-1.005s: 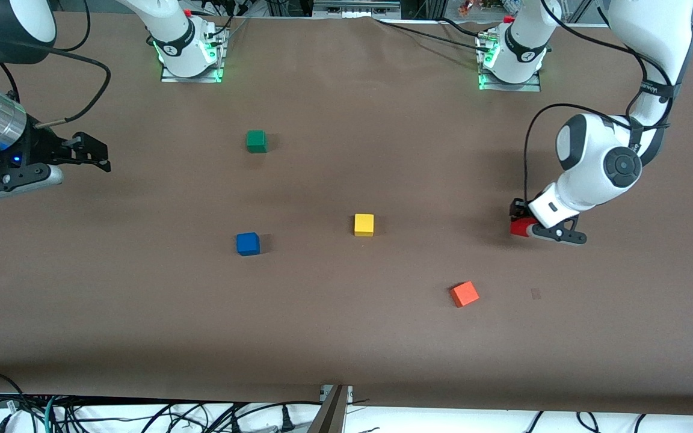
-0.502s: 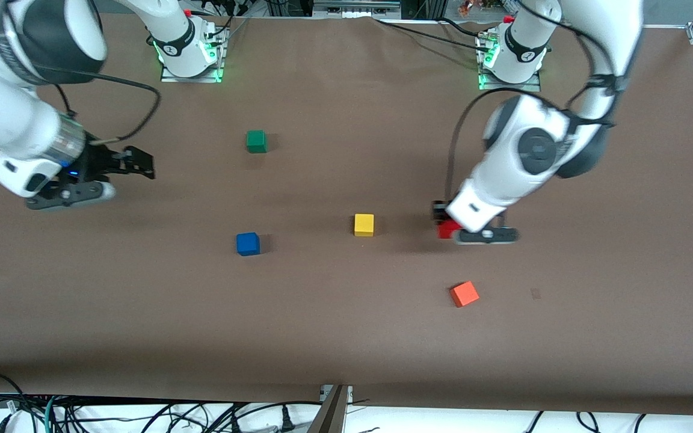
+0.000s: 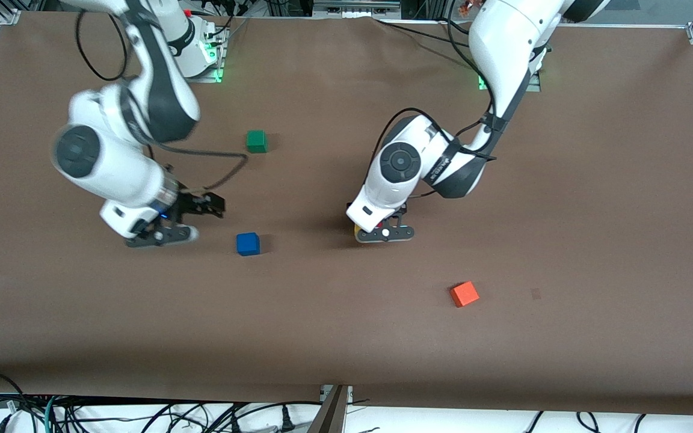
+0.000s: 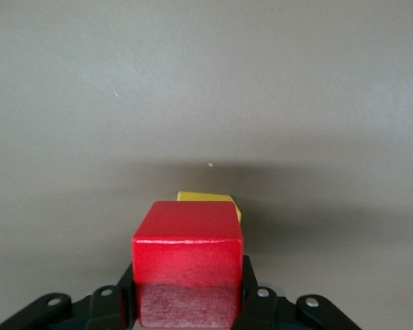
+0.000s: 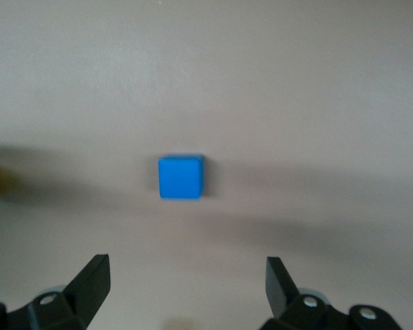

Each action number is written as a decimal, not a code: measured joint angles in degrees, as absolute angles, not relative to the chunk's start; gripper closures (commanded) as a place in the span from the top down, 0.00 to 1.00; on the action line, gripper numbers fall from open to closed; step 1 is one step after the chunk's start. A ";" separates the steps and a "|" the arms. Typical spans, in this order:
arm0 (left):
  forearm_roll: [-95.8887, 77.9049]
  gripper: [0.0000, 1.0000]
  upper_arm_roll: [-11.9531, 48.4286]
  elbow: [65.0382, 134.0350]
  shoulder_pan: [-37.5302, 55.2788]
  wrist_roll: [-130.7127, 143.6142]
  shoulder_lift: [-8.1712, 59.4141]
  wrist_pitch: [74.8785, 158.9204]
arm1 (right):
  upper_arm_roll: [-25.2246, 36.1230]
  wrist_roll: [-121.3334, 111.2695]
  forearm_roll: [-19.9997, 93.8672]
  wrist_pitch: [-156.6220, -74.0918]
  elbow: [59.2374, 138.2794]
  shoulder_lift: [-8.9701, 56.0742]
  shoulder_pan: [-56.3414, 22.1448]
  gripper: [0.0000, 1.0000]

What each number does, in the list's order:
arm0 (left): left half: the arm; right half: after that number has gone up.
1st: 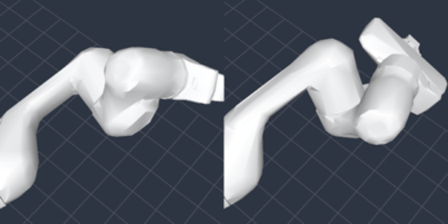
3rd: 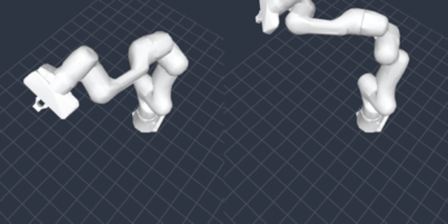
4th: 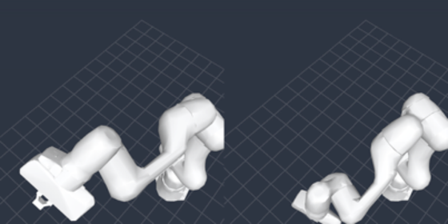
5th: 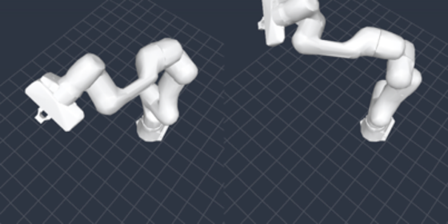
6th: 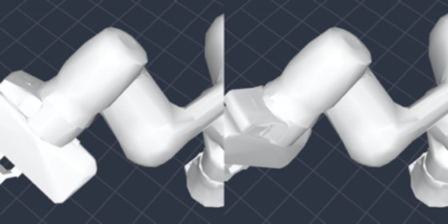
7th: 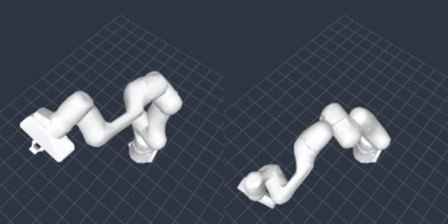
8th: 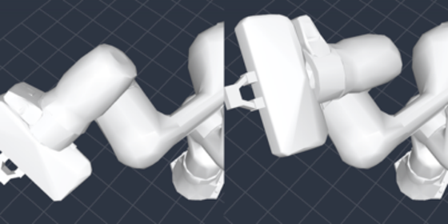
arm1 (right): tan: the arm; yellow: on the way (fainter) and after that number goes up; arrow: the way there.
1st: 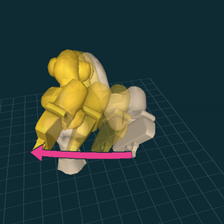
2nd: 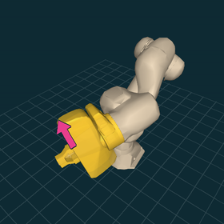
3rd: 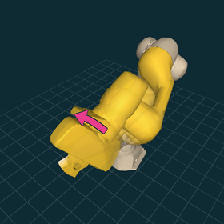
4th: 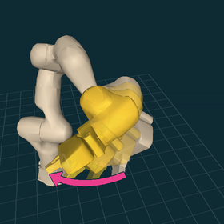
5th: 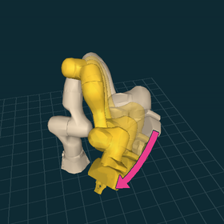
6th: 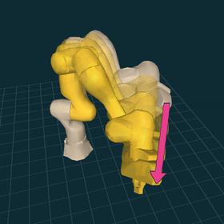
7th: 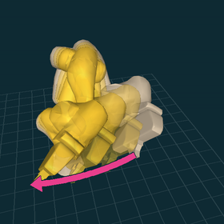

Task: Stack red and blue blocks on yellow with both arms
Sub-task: 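Carry the red block over yellow while the right gripper grasps blue, then release red onto yellow and withdraw the left gripper while right lifts blue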

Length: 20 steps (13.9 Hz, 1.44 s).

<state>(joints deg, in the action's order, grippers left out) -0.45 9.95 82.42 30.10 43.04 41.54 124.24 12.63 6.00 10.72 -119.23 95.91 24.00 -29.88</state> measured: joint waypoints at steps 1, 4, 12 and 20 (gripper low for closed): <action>-0.43 0.00 9.87 82.26 30.57 43.51 41.92 124.02 | 12.57 6.89 10.73 -122.90 95.98 26.81 -31.16 1.00; -0.35 0.00 9.72 82.06 31.63 43.68 43.23 123.77 | 12.56 8.20 10.73 -129.93 95.78 33.67 -33.25 0.99; -0.32 1.00 7.87 80.64 33.19 44.05 44.72 123.62 | 13.04 8.24 12.27 -135.70 95.27 39.42 -32.92 0.98; -0.15 1.00 3.96 69.58 31.81 44.02 44.42 110.54 | 13.01 8.24 12.54 -136.67 95.14 41.47 -32.95 0.41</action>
<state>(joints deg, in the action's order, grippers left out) -0.15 3.96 69.58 31.81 44.02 44.42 110.54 13.01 8.24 12.54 -136.67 95.14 41.47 -32.95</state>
